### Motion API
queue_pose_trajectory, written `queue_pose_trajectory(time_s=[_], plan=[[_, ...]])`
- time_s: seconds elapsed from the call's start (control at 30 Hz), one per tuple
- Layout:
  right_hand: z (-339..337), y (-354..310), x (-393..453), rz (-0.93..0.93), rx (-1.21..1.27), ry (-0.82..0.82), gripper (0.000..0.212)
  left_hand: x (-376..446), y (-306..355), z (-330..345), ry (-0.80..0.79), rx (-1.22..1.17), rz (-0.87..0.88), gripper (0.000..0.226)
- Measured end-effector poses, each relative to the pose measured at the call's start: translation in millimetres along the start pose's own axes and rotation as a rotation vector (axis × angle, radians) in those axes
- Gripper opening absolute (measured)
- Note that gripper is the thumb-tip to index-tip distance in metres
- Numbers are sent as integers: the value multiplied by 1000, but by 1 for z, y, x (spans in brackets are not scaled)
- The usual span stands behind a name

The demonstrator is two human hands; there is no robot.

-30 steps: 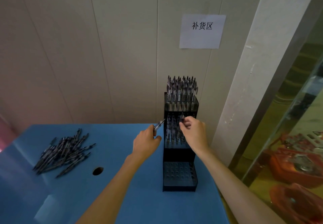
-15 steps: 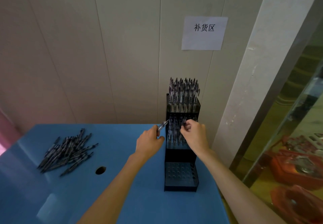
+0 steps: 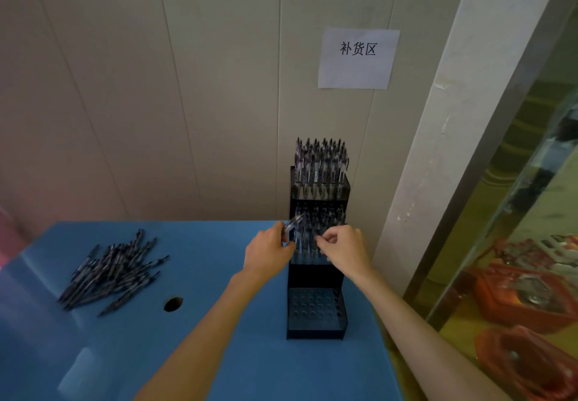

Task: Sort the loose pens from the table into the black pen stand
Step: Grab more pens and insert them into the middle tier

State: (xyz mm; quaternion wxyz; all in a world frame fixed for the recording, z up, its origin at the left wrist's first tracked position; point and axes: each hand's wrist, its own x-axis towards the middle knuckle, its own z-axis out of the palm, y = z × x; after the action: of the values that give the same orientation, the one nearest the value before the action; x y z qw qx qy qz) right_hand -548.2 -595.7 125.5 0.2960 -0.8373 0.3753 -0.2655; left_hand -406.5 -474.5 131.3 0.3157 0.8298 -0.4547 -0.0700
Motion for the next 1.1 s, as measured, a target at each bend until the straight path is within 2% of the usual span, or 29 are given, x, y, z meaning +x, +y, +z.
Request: queue_pose_trajectory(time_s=[0.13, 0.27, 0.43, 0.6, 0.73, 0.87, 0.97, 1.1], plan=[[-10, -12, -9, 80, 378, -169, 8, 0, 6, 4, -14, -16, 42, 23], [-11, -18, -14, 128, 674, -216, 20, -1, 13, 7, -56, -67, 102, 25], [-17, -17, -14, 118, 736, -272, 32, 0, 18, 10, -189, -171, 91, 21], [-19, -16, -14, 98, 780, -293, 24, -1, 22, 9, -212, -137, 100, 22], [-18, -19, -10, 103, 845, -199, 18, -1, 26, 6, -174, -31, 103, 19], [-35, -22, -2, 152, 941, 15, 18, -1, 19, 1, -195, 83, 143, 18], [-46, -18, 5, 49, 721, 150, 12, -4, 12, -3, -123, 178, 183, 15], [-45, -11, 8, -85, 417, 243, 9, -6, 3, -4, 29, 219, 191, 12]])
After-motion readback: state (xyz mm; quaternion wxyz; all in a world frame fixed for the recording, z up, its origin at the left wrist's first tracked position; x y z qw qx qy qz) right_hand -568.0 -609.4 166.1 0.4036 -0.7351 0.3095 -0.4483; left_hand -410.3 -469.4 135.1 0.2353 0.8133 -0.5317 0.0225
